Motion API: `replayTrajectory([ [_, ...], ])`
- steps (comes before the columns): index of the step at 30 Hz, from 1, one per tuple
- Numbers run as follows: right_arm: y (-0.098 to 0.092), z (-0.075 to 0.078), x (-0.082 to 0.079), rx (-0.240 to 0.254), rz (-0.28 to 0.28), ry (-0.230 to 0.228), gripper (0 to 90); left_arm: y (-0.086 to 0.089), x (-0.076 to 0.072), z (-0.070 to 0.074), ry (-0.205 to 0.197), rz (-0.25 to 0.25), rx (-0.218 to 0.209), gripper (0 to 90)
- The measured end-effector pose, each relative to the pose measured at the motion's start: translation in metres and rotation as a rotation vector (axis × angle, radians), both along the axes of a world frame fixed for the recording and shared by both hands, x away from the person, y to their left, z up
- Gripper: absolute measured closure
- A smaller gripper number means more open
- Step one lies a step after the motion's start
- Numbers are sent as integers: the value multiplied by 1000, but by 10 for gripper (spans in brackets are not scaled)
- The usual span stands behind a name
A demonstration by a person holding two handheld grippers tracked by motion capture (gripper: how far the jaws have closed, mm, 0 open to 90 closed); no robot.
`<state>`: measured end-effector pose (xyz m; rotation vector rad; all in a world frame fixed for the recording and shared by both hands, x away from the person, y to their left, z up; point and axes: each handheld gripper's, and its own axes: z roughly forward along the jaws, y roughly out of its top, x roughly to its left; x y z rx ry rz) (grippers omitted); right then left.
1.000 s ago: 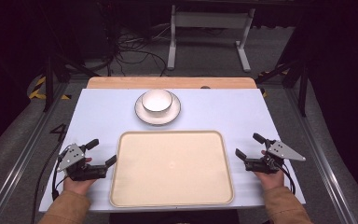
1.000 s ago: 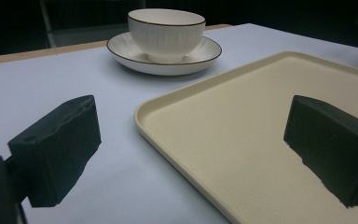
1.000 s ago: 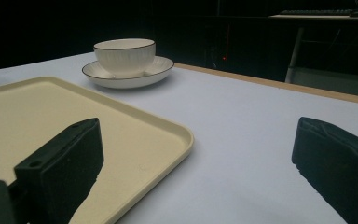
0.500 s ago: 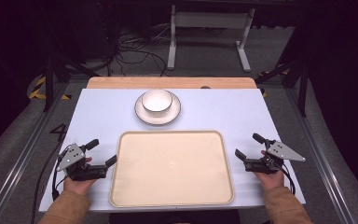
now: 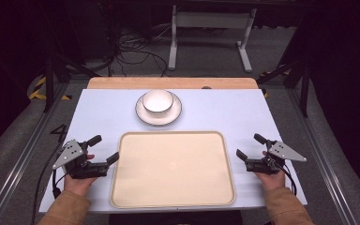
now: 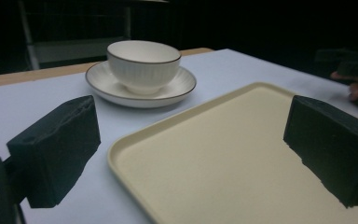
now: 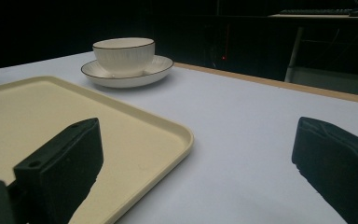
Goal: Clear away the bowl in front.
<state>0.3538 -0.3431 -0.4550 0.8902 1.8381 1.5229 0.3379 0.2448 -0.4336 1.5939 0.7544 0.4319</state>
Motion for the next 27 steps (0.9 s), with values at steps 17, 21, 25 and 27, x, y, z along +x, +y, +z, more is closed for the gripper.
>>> replayTrajectory([
  [17, 0, 0, 0, 1, -1, 4, 26, -3, 1, 54, -35, -23, 34, 112],
  [21, 0, 0, 0, 2, 1, 4, 26, -5, 4, 65, -38, -10, 47, 114],
  [25, 0, 0, 0, 3, 1, 4, 26, -6, 6, 68, -50, 3, 32, 82],
  [27, 0, 0, 0, 2, 1, 4, 26, -6, 8, 69, -59, 10, 6, 70],
])
